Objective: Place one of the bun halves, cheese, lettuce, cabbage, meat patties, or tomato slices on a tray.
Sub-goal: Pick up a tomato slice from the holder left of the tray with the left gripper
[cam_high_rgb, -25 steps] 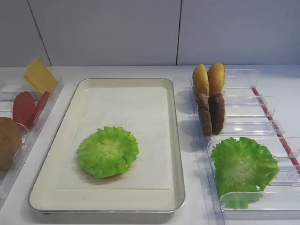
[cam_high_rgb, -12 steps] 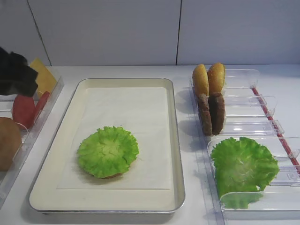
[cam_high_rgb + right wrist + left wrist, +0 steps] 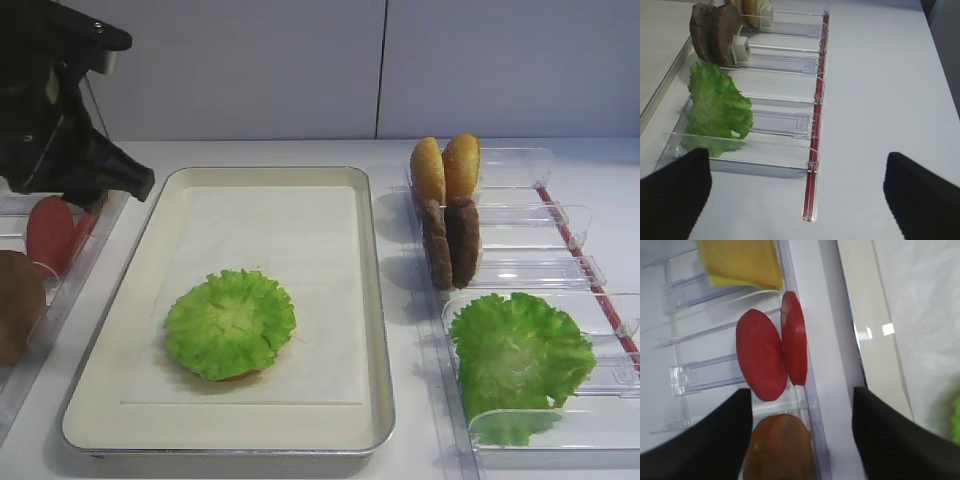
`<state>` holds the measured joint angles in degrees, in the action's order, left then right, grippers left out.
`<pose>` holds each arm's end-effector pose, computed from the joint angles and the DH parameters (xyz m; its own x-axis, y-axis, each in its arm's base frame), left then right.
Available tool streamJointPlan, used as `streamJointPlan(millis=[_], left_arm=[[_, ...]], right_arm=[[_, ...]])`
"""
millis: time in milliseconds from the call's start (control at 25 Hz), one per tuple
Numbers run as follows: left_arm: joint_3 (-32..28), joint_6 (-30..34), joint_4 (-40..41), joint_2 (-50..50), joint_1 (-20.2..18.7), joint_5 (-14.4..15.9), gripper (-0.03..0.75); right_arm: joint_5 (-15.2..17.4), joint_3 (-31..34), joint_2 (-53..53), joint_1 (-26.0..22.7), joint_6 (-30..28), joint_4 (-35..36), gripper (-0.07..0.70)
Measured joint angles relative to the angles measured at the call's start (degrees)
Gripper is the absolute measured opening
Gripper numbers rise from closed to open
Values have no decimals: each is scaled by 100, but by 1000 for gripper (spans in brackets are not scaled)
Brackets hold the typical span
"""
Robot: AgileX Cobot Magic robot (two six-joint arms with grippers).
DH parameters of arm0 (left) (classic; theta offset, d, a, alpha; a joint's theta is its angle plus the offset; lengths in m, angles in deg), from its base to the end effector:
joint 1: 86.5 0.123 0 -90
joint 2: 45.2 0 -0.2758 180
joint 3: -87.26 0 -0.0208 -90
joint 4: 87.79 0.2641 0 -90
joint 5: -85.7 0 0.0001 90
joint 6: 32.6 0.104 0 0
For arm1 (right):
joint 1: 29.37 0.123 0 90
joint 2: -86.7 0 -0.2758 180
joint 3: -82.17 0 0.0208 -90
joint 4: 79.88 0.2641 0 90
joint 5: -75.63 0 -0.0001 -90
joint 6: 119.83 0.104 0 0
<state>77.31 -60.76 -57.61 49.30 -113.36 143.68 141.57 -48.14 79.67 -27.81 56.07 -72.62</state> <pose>0.3027 -0.1036 0.2646 -0.8667 0.2450 -0.4345 0.1060 0.9416 0.3196 0.0224 0.0126 0.2635 -0.5344 -0.0341 -0.8446 -0.1349 0.9898 0.0454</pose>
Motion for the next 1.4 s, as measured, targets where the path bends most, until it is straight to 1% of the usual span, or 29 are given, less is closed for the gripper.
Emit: streamJointPlan(millis=[120,240,400,520,920,1080,1400], left_arm=[[72,-529,351,283,0,0,408],[77,-766,537,494,0,-23,381],[100,-821,622,783,0,-170,360],[113,-950,782,954,-3,-207,357],[186,-974,984,1377,-3,-264,343],[277,-983,1039,1377,-3,-264,286],[328,-1039,1128,1377,-3,-278,116]], right_arm=[[0,0,0,0,0,0,692],[0,0,0,0,0,0,692],[0,0,0,0,0,0,692],[0,0,0,0,0,0,692],[0,0,0,0,0,0,692],[0,0,0,0,0,0,692],[0,0,0,0,-12,0,692]])
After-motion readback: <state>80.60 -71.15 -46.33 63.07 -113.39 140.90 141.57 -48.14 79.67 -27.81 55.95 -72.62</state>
